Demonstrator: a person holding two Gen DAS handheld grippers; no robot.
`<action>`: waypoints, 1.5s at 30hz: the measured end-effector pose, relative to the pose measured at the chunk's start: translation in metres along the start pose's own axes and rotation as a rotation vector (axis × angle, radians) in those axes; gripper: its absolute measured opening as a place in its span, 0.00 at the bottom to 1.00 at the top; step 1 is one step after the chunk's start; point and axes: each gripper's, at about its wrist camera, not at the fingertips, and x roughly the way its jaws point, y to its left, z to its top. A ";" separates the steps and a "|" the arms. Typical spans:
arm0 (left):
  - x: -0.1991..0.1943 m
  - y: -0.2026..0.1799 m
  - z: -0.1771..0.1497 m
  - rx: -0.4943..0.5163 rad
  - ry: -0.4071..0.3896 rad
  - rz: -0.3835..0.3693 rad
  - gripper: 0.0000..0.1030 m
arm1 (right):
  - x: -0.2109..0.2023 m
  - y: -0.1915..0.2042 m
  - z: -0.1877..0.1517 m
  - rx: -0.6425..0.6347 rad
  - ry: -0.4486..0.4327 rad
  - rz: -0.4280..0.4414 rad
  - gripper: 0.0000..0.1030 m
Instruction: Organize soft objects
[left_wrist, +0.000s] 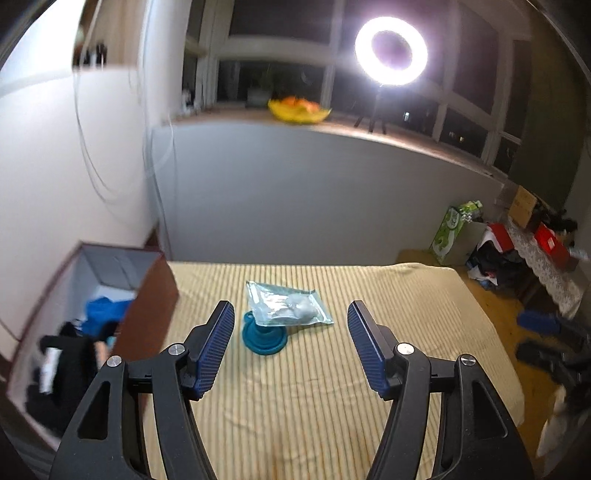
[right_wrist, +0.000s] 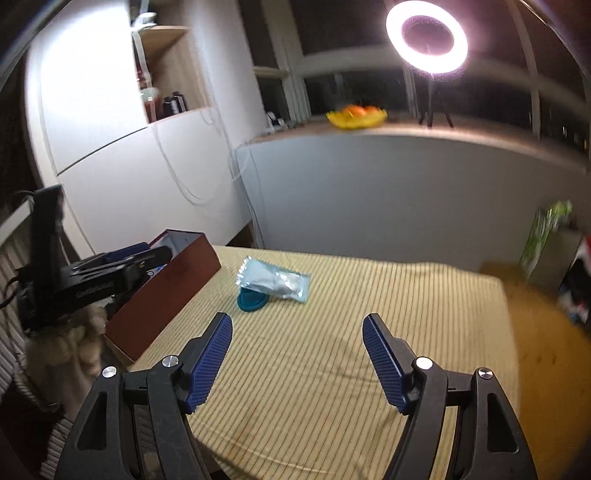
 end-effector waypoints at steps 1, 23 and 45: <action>0.013 0.004 0.004 -0.023 0.029 -0.012 0.61 | 0.005 -0.004 0.000 0.012 0.010 0.009 0.68; 0.222 0.056 0.041 -0.146 0.479 0.008 0.19 | 0.071 -0.035 -0.004 0.118 0.085 -0.005 0.63; 0.228 0.029 0.040 -0.065 0.525 -0.035 0.19 | 0.060 -0.047 -0.013 0.150 0.084 -0.025 0.63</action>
